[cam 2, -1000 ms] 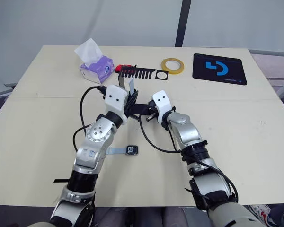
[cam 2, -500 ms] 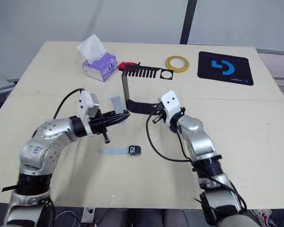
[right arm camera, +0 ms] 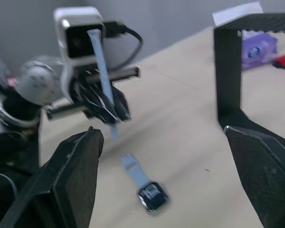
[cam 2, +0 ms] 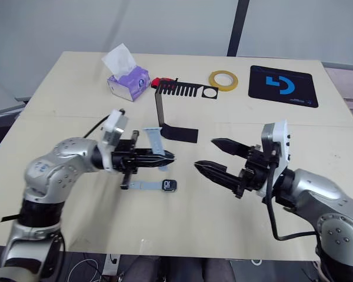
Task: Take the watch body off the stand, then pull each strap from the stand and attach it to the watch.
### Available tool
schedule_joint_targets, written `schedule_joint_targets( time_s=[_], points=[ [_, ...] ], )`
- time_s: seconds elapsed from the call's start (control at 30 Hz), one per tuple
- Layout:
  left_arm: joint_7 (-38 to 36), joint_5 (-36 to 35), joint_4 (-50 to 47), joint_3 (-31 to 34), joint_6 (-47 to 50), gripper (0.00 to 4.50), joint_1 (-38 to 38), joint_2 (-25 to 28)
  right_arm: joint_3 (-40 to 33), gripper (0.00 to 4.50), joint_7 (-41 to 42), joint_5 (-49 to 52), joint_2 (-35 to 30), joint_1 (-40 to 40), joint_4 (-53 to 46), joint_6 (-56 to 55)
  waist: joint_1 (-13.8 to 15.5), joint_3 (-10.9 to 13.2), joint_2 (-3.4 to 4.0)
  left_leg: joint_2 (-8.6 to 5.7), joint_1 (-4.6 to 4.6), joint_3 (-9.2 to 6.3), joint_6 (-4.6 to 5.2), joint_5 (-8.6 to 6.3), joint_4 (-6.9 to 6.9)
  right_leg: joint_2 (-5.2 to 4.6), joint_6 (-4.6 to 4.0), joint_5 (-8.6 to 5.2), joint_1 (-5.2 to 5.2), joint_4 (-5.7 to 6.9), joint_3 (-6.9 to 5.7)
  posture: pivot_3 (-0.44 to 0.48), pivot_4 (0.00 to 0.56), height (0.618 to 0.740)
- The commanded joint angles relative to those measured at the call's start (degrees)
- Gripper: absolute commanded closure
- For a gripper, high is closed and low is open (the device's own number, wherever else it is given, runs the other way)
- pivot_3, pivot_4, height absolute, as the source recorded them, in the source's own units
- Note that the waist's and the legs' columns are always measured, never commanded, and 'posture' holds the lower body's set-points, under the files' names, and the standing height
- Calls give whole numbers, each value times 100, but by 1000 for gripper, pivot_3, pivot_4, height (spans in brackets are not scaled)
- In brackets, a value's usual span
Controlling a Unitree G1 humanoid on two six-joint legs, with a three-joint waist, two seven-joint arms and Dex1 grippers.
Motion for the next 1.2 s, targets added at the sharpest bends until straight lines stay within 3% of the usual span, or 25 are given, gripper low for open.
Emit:
schedule_joint_targets(
  time_s=[0.03, 0.3, 0.57, 0.7, 1.2],
  points=[
    [164, 64, 169, -317, -183, 4500, -269, -470, 301, 28, -936, 840, 119, -262, -150, -122, 4, 0, 0, -4, -1, 0, 1, 1, 0, 0, 1, 0, 0, 9, -1, 0, 150, 738],
    [67, 90, 314, -487, -164, 4500, -439, -629, 790, 28, -1962, 1321, 173, -704, -13, -395, 0, 0, 0, -9, -22, 3, 6, 3, 0, 21, 4, 2, -18, 18, -11, 0, 150, 738],
    [8, 142, 440, -542, -218, 4500, -535, -692, 1169, 28, -2002, 1104, 26, -913, 148, -480, 31, 0, 0, -9, -24, 3, 10, 4, 12, 20, 5, 3, -17, 21, -9, 0, 150, 738],
    [3, 141, 411, -557, -226, 4500, -515, -685, 1280, 1746, -1932, 987, 45, -992, 231, -546, 61, 0, 0, -9, -25, 3, 11, 4, 12, 20, 5, 3, -17, 20, -10, 0, 150, 738],
    [99, 129, 346, -545, -274, 4500, -448, -685, 1303, 1746, -1816, 964, 34, -969, 187, -776, 114, 0, 0, -9, -25, 4, 11, 4, 14, 21, 5, 3, -17, 22, -10, 0, 150, 738]
  ],
)
